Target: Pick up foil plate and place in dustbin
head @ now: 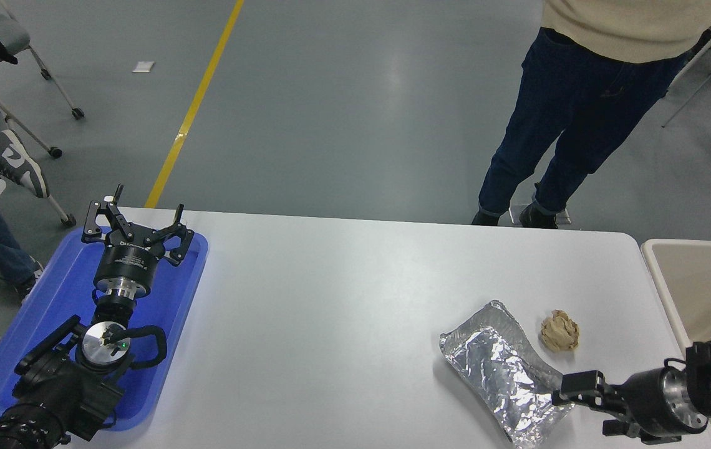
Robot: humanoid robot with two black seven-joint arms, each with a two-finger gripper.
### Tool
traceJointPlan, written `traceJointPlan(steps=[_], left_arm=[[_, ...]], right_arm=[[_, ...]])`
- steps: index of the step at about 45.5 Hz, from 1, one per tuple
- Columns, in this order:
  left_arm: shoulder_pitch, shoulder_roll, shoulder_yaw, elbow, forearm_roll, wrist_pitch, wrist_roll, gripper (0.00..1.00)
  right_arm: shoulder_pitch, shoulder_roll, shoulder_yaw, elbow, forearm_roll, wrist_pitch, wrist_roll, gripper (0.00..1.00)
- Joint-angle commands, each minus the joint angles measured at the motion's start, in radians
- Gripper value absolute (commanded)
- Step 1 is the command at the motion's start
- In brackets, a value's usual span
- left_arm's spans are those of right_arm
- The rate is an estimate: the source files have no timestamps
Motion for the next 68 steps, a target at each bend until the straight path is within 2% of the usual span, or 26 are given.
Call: traceJointPlan(steps=[1,20,27,31,34,39,43,47,59,68], left_arm=[[0.0,0.0,0.0,0.0,0.0,0.0,-0.001,1.0],[-0.002,0.0,0.0,-0.001,0.0,0.0,0.0,1.0],[-0.002,0.0,0.001,-0.001,0.0,0.0,0.0,1.0],[-0.002,0.0,0.001,-0.001,0.0,0.0,0.0,1.0],[-0.002,0.0,0.001,-0.001,0.0,0.0,0.0,1.0],[-0.002,0.0,0.001,-0.001,0.0,0.0,0.002,1.0],[-0.002,0.0,0.001,-0.001,0.0,0.0,0.002,1.0],[-0.002,0.0,0.001,-0.001,0.0,0.0,0.002,1.0],[-0.002,0.0,0.001,-0.001,0.0,0.0,0.002,1.0],[-0.002,0.0,0.001,-0.001,0.0,0.0,0.002,1.0]], right_arm=[[-0.062,0.061,0.011,-0.047,0.039,-0.084,-0.002,1.0],[-0.058,0.1,0.007,-0.043,0.093,-0.096,-0.005,1.0],[-0.058,0.1,0.002,-0.035,0.097,-0.124,-0.006,0.97],[-0.058,0.098,-0.004,-0.029,0.096,-0.13,-0.005,0.78],[-0.058,0.097,-0.006,-0.023,0.093,-0.138,-0.005,0.72],[-0.053,0.094,-0.021,-0.005,0.087,-0.142,-0.003,0.46],[-0.048,0.092,-0.047,0.0,0.079,-0.151,-0.002,0.16],[-0.039,0.092,-0.066,0.009,0.077,-0.164,0.004,0.0],[-0.005,0.071,-0.082,0.031,0.068,-0.173,0.003,0.0],[0.169,0.016,-0.194,0.126,0.038,-0.162,0.006,0.0]])
